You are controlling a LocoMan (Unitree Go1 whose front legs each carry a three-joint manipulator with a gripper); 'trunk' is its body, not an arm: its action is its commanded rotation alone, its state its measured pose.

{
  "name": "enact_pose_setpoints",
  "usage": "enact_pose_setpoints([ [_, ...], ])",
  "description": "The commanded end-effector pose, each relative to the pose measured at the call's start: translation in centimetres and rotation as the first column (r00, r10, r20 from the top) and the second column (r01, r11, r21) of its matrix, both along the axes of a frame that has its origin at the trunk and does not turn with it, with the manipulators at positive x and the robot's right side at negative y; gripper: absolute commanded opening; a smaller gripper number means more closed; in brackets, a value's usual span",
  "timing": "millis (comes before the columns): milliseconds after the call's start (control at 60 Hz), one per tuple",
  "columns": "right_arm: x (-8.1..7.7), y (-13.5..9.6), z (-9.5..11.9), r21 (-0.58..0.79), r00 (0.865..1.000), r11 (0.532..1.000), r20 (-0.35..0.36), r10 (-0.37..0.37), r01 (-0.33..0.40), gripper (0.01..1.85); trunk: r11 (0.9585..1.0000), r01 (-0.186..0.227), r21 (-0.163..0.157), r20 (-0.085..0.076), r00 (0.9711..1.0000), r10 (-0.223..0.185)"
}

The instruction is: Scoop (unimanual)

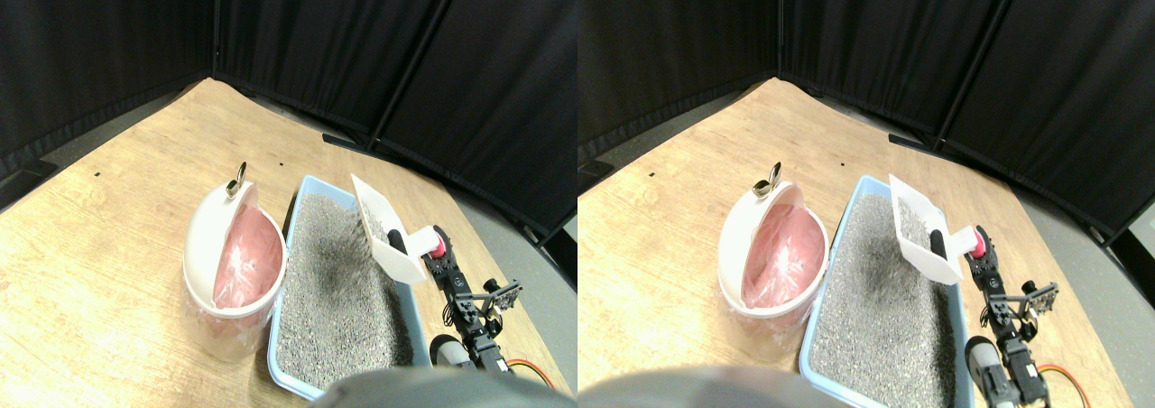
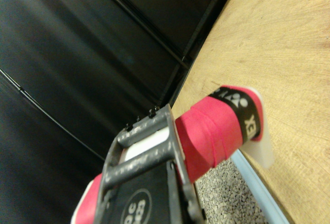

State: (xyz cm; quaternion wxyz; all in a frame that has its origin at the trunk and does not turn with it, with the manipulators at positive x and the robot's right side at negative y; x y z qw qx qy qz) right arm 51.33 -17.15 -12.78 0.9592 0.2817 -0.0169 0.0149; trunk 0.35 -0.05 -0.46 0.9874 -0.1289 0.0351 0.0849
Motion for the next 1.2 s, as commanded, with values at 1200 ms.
enact_pose_setpoints([
  [1200, -0.8, 3.7, 3.9, -0.245, 0.980, 0.957, 0.080, 0.181, -0.157, 0.06, 0.9949, -0.091, -0.042, 0.018, 0.9956, 0.092],
])
